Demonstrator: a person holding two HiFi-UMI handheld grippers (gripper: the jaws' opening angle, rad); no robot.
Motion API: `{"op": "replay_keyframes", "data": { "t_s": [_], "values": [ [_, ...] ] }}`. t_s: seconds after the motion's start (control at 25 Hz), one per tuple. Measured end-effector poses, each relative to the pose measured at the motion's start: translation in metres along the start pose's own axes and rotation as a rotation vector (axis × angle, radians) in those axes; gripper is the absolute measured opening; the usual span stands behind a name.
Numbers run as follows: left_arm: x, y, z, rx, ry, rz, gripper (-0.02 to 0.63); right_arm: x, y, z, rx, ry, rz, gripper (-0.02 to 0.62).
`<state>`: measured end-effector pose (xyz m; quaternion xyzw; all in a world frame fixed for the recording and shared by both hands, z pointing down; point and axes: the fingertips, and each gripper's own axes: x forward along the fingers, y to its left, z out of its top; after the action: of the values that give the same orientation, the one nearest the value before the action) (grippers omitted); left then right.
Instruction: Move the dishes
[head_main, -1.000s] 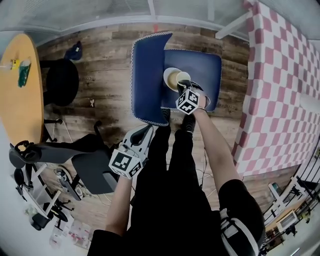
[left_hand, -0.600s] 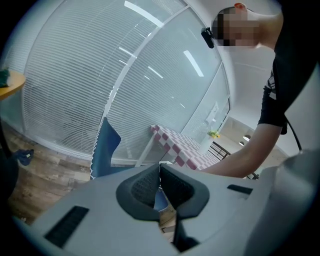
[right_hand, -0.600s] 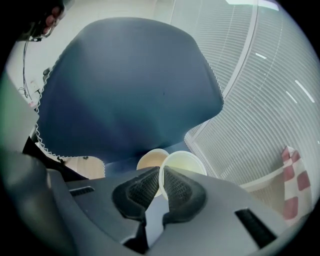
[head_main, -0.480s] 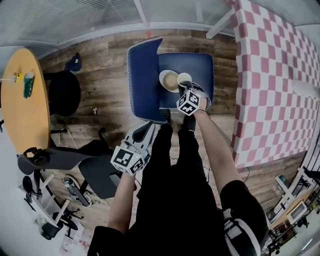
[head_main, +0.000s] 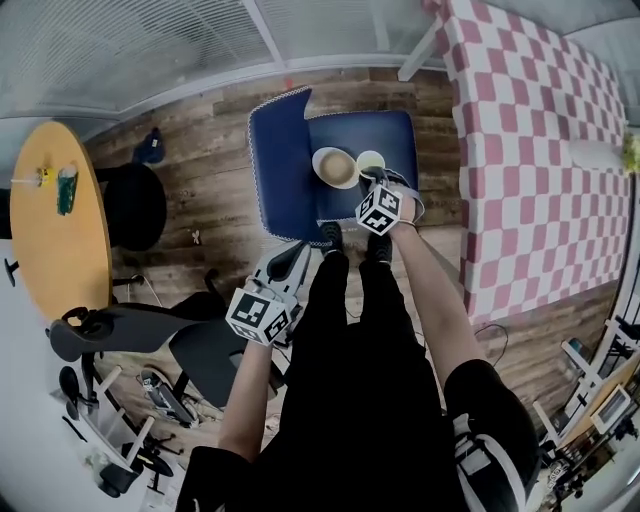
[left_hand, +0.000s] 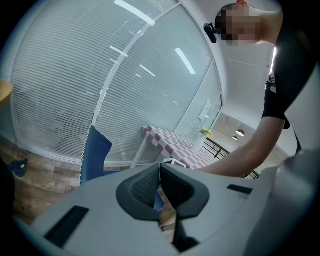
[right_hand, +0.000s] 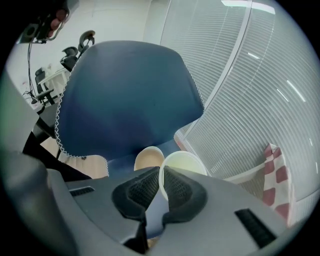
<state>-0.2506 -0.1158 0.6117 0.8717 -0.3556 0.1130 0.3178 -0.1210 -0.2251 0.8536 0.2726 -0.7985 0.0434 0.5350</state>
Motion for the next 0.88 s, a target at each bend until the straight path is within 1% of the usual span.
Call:
{"op": "replay_keyframes", "data": {
  "t_s": [0.12,0.32,0.48,0.64,0.88],
  "values": [
    [0.000,-0.007,0.005,0.011,0.009,-0.015,0.021,-0.020,-0.004,-0.004,0.031,0.000,-0.020,0.041],
    [0.009,-0.018,0.012,0.045,0.038,-0.067,0.021,-0.056,-0.009,-0.016,0.091,0.001,-0.064,0.041],
    [0.024,-0.037,0.019,0.084,0.050,-0.114,0.021,-0.083,-0.015,-0.039,0.128,0.016,-0.093,0.041],
    [0.038,-0.068,0.029,0.117,0.063,-0.167,0.021,-0.119,-0.029,-0.065,0.156,0.034,-0.131,0.041],
    [0.051,-0.108,0.035,0.172,0.092,-0.236,0.021,-0.178,-0.048,-0.106,0.220,0.054,-0.210,0.041]
  ]
}}
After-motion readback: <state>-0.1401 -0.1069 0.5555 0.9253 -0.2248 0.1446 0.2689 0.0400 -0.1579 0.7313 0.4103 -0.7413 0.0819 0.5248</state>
